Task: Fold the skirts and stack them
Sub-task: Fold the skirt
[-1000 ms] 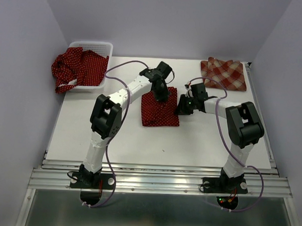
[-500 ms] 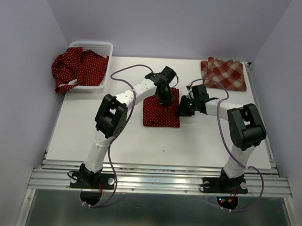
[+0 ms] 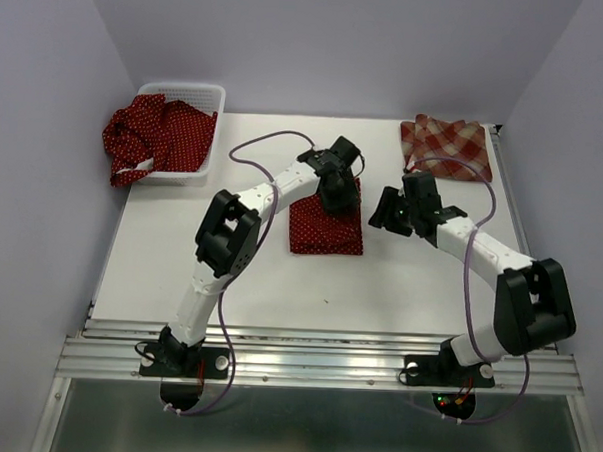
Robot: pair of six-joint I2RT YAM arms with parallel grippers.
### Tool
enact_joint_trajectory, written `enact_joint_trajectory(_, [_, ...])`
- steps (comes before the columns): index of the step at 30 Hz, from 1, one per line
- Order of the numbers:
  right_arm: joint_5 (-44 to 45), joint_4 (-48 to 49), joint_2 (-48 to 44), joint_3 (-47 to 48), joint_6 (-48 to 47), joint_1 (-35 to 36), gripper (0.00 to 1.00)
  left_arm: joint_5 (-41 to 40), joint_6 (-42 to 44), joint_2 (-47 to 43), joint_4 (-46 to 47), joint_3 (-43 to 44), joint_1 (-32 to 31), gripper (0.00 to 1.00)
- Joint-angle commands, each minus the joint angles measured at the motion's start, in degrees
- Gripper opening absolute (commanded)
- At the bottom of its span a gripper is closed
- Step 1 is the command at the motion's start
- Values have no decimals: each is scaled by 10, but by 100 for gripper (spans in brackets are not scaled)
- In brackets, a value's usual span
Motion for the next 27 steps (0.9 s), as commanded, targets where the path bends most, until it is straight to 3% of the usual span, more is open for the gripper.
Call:
enact_joint_trajectory(1, [77, -32, -66, -18, 20, 4, 61, 3, 16, -24, 18, 53, -16, 66])
enact_joint_trajectory(2, [79, -44, -76, -21, 21, 4, 64, 6, 18, -24, 20, 60, -18, 87])
enact_joint_trajectory(3, [82, -50, -86, -23, 21, 4, 66, 9, 23, -24, 21, 72, -21, 94])
enact_joint_trajectory(6, [87, -65, -133, -33, 8, 4, 77, 17, 33, -28, 18, 85, -23, 96])
enact_joint_trajectory(8, [67, -64, -165, -37, -10, 4, 96, 10, 41, -34, 15, 84, -23, 99])
enact_joint_trajectory(9, [55, -62, -173, -37, -39, 4, 100, 3, 44, -43, 14, 81, -23, 99])
enact_joint_trajectory(14, [-91, -33, -174, -22, -92, 4, 100, -45, 64, -87, 10, 61, -9, 99])
enact_joint_trajectory(21, [-234, 49, -89, 23, -111, 33, 100, -108, 83, -196, 22, -18, 63, 99])
enact_joint_trajectory(27, [-216, 80, 55, 126, -109, 79, 100, -132, 87, -296, 51, -199, 129, 99])
